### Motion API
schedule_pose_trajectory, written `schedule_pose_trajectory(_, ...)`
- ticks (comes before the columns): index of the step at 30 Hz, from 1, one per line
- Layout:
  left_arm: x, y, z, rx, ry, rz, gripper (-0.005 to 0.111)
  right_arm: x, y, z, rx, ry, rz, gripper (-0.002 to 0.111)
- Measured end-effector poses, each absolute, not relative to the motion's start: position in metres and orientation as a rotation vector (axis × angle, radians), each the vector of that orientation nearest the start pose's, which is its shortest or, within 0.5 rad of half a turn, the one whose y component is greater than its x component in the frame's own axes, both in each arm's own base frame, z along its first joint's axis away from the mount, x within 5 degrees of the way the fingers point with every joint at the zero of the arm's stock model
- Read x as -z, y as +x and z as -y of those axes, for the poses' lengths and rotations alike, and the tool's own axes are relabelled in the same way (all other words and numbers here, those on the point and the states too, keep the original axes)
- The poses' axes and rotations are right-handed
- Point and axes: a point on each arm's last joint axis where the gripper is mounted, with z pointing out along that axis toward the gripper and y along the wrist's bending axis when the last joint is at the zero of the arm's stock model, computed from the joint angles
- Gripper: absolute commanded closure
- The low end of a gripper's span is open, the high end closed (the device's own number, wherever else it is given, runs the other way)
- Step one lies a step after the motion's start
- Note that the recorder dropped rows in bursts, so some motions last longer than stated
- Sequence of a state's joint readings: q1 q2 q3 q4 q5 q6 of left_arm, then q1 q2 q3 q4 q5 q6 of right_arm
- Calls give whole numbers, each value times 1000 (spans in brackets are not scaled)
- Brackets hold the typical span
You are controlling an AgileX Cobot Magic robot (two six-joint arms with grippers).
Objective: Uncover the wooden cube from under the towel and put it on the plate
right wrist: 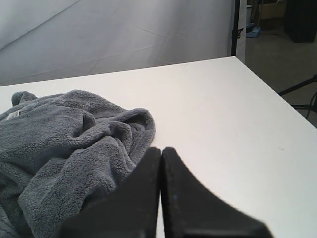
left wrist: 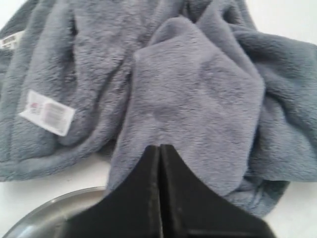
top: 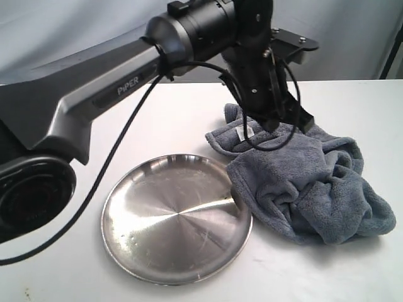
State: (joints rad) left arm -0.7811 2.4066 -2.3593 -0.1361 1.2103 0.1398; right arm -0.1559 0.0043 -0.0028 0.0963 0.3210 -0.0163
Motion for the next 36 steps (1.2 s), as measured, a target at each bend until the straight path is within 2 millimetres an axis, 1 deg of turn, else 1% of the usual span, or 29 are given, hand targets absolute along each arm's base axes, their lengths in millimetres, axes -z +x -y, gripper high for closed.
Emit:
schedule_pose_trajectory(1,-232,368,368,353,1189,-2520,107,-185,54,6,30,187,-1795,108)
schedule_pose_trajectory(2,-232,380,355,343,1145,-2541,107,-185,54,6,30,187,-1795,108)
schedule_pose_trajectory(4,-232,395,338,332,1087,-2562,107,-185,54,6,30,187,-1795,108)
schedule_pose_trajectory(6,-229,402,327,320,1061,-2585,107,-185,54,6,30,187,-1795,108)
schedule_pose_trajectory(8,-224,399,326,300,1097,-2598,107,-185,54,6,30,187,-1795,108)
schedule_pose_trajectory(10,-213,387,332,220,1180,-2606,107,-185,54,6,30,187,-1795,108)
schedule_pose_trajectory(11,-207,378,336,156,1236,-2608,107,-185,54,6,30,187,-1795,108)
schedule_pose_trajectory(12,-204,372,338,132,1263,-2611,107,-185,54,6,30,187,-1795,108)
schedule_pose_trajectory(14,-199,354,343,108,1326,-2629,107,-185,54,6,30,187,-1795,108)
schedule_pose_trajectory(15,-200,342,345,103,1361,-2631,107,-185,54,6,30,187,-1795,108)
schedule_pose_trajectory(16,-203,335,347,103,1377,-2628,107,-185,54,6,30,187,-1795,108)
schedule_pose_trajectory(17,-205,322,351,101,1416,-2621,107,-185,54,6,30,187,-1795,108)
schedule_pose_trajectory(21,-212,292,362,104,1507,-2584,107,-185,54,6,30,187,-1795,108)
schedule_pose_trajectory(25,-214,258,384,112,1619,-2520,107,-185,54,6,30,187,-1795,108)
schedule_pose_trajectory(28,-213,234,400,130,1668,-2481,107,-185,54,6,30,187,-1795,108)
schedule_pose_trajectory(31,-214,216,419,199,1671,-2382,107,-185,54,6,30,187,-1795,108)
schedule_pose_trajectory(32,-215,213,423,221,1664,-2355,107,-185,54,6,30,187,-1795,108)
schedule_pose_trajectory(34,-217,213,431,271,1621,-2305,107,-185,54,6,30,187,-1795,108)
schedule_pose_trajectory(36,-219,217,434,309,1573,-2266,107,-185,54,6,30,187,-1795,108)
